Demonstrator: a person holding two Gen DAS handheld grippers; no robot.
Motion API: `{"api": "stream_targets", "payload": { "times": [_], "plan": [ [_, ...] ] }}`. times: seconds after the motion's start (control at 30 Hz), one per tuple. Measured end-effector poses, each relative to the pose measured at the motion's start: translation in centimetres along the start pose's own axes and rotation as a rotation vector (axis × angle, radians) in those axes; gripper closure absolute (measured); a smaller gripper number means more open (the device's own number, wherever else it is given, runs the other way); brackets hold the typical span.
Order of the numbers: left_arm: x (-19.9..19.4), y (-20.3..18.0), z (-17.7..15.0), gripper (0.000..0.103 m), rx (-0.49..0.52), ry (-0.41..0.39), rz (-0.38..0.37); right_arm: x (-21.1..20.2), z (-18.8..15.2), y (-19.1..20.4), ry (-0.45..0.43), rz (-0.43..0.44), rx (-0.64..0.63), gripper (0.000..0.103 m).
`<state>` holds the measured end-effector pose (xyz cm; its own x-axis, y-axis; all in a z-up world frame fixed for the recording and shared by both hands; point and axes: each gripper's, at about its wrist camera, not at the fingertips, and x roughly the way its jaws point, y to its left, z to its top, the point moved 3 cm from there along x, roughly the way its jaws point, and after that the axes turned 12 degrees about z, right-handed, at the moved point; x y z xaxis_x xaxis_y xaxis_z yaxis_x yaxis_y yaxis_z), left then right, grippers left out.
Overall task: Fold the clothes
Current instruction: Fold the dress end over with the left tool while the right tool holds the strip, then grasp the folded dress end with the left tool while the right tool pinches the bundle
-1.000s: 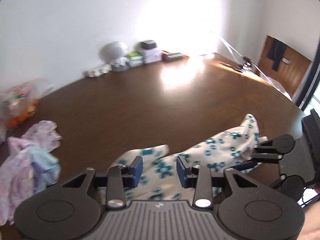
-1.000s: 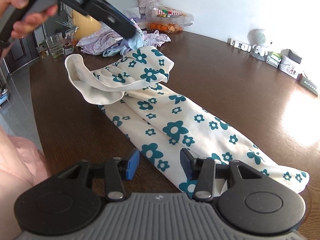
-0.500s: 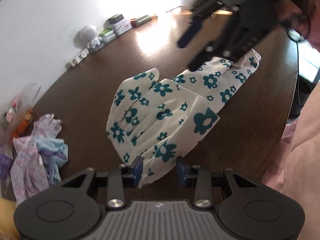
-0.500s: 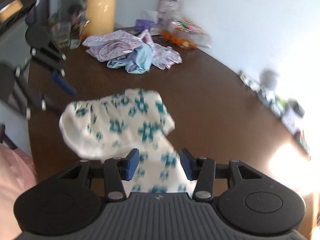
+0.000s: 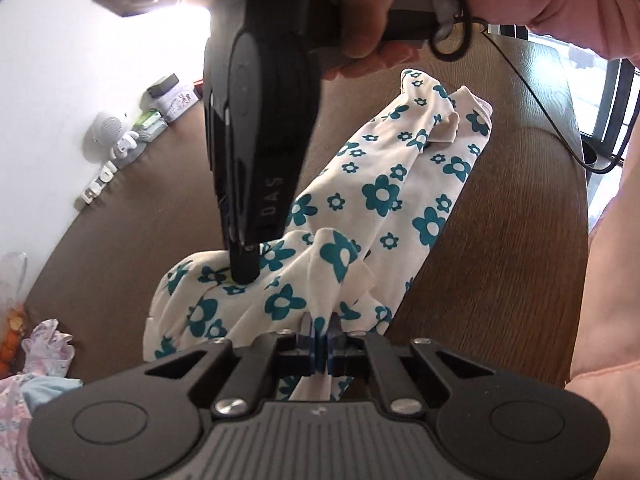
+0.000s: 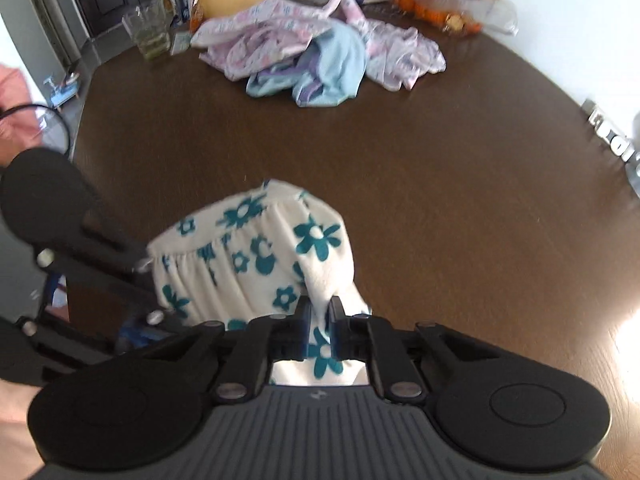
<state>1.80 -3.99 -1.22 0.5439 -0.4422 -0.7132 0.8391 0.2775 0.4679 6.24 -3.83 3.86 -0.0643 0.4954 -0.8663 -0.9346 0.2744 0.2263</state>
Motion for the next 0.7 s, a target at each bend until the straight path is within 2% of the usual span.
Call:
{"api": "stream_targets", "payload": {
  "times": [0.13, 0.23, 0.33, 0.4, 0.53, 0.67, 0.7],
  "plan": [
    [1.7, -0.1, -0.1, 0.099, -0.016, 0.017, -0.025, 1.5, -1.0, -0.6, 0.013, 0.013, 0.029, 0.094],
    [1.7, 0.3, -0.1, 0.097, -0.051, 0.014, -0.048, 2.0, -1.3, -0.8, -0.014, 0.015, 0.035, 0.094],
    [0.5, 0.6, -0.1, 0.083, -0.072, 0.002, -0.094, 2.0, -1.7, -0.6, -0.028, 0.004, 0.023, 0.093],
    [-0.8, 1.1, -0.1, 0.070, -0.098, -0.017, -0.119, 1.9, -1.8, -0.5, -0.034, -0.012, 0.017, 0.092],
    [-3.3, 2.9, -0.4, 0.066, -0.172, -0.034, -0.120, 0.5, -2.4, -0.3, -0.083, -0.068, 0.034, 0.076],
    [-4.8, 5.5, -1.3, 0.066, -0.256, -0.022, -0.098, -2.6, -3.9, 0.8, -0.173, -0.120, 0.062, 0.071],
    [-4.9, 6.2, -1.6, 0.066, -0.277, -0.018, -0.085, -3.4, -4.2, 1.3, -0.193, -0.126, 0.062, 0.066]
  ]
}}
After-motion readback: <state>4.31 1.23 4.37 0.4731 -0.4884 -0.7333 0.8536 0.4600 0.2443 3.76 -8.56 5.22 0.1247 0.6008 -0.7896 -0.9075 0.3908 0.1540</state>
